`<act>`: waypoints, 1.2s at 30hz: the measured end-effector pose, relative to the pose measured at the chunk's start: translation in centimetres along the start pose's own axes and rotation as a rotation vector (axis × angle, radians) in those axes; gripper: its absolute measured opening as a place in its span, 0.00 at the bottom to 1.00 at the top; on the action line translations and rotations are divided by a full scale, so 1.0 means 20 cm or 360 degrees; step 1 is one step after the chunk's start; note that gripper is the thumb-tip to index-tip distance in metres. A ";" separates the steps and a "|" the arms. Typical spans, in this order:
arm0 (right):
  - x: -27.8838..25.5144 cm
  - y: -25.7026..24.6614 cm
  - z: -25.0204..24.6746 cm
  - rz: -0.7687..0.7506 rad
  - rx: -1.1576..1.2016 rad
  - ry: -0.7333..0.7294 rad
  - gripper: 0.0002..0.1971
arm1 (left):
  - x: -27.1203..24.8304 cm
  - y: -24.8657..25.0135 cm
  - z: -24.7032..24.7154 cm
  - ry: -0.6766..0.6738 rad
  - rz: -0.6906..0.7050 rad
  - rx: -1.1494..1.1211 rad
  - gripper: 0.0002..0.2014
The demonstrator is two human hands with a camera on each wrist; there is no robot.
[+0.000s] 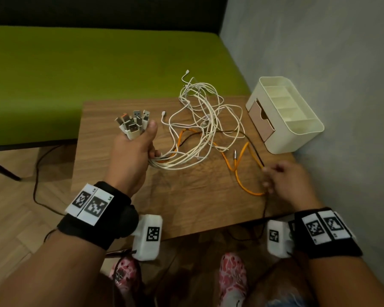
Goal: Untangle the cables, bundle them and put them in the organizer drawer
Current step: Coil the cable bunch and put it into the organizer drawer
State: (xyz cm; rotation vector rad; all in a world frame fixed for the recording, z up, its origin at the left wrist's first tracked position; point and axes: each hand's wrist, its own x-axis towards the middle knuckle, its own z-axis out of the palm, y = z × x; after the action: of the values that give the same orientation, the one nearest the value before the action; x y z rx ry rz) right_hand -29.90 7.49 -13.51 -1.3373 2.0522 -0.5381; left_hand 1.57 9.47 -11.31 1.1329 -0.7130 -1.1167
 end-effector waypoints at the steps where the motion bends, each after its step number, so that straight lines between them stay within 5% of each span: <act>1: -0.02 -0.05 0.02 -0.0069 0.0383 0.0029 0.07 | 0.00 0.00 0.00 -0.0009 -0.0001 0.0010 0.09; 3: -0.06 -0.19 0.05 -0.0228 0.0853 0.0047 0.06 | -0.01 -0.02 0.01 -0.0025 -0.0001 0.0037 0.09; 6: -0.08 -0.42 0.09 -0.0498 0.1072 0.0053 0.06 | -0.02 -0.04 0.02 -0.0059 0.0007 0.0106 0.09; 10: 0.02 -0.81 0.01 -0.1089 0.0928 0.0248 0.12 | -0.01 -0.05 0.02 -0.0116 0.0038 0.0135 0.07; 13: 0.07 -1.10 -0.06 -0.1700 0.0750 0.0536 0.07 | 0.00 -0.03 0.01 -0.0050 0.0038 0.0119 0.07; 15: 0.11 -1.19 -0.06 -0.1888 0.0537 0.0616 0.06 | 0.00 -0.02 0.01 -0.0023 0.0048 0.0151 0.08; 20: 0.19 -0.98 0.08 -0.1575 0.0005 0.0240 0.07 | 0.01 -0.03 0.02 -0.0024 0.0049 0.0185 0.07; 26: 0.04 -0.54 0.11 -0.1088 0.0374 0.0129 0.06 | -0.01 -0.04 0.09 -0.0069 0.0057 0.0176 0.06; 30: -0.05 -0.38 0.14 -0.0762 0.0768 -0.0276 0.10 | -0.05 -0.02 0.16 -0.0195 0.0086 0.0147 0.07; 33: -0.10 -0.37 0.14 -0.0865 0.0937 -0.0668 0.22 | -0.08 -0.01 0.21 -0.0238 0.0078 0.0142 0.08; 36: -0.11 -0.40 0.14 -0.1196 0.0507 -0.0849 0.42 | -0.08 0.00 0.25 -0.0286 0.0035 -0.0026 0.06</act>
State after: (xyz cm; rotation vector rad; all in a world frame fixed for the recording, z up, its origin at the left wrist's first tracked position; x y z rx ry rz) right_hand -22.11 6.24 -9.90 -1.7896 0.9595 -0.6880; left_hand -3.47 9.36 -9.53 1.0172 -0.8523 -1.2135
